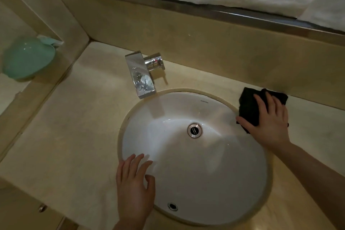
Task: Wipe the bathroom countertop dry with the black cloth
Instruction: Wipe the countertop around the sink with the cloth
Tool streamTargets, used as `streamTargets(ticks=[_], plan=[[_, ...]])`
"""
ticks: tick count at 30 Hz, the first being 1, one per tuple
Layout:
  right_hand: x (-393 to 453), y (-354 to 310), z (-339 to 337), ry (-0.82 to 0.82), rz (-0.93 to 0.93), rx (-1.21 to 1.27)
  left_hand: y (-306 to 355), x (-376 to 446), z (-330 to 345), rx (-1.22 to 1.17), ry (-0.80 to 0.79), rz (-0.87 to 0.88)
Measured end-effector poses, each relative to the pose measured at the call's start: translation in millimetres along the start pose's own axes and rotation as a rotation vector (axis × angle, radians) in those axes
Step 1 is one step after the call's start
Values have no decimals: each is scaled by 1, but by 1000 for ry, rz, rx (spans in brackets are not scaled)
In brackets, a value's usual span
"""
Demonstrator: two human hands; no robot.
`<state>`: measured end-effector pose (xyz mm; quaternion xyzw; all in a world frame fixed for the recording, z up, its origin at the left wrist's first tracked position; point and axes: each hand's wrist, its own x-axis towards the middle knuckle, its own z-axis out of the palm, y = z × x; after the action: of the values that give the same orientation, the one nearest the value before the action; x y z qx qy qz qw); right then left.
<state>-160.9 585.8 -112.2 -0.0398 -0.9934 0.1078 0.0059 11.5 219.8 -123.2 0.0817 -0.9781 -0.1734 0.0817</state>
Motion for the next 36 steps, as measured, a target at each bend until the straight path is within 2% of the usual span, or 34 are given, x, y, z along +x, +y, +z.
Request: streamTargets(ticks=[4,10,16,18,22,26,30,34,36], plan=[[21,-28,7,24,-6,2,-3,1,6,-7,62,29],[27,-34,8,-6,-25,-7,0,6,-3,-84,24,2],[26,-34,5,-10,-72,16,-40,89,-20,63,11,-33],[25,-34,5,-2,-76,17,-48,98,-16,67,-36,-47],[37,-49,11,6,-134,44,-54,96,-10,9,-10,-66],[63,-103,21,-38,-245,124,-54,99,-10,-10,10,-47],[91,-154,29,-149,-306,284,-54,99,-10,15,17,-34],[102,-179,28,-193,-351,436,-53,100,-10,23,17,-38],[95,-182,23,-253,-448,505,-53,100,-10,28,17,-41]])
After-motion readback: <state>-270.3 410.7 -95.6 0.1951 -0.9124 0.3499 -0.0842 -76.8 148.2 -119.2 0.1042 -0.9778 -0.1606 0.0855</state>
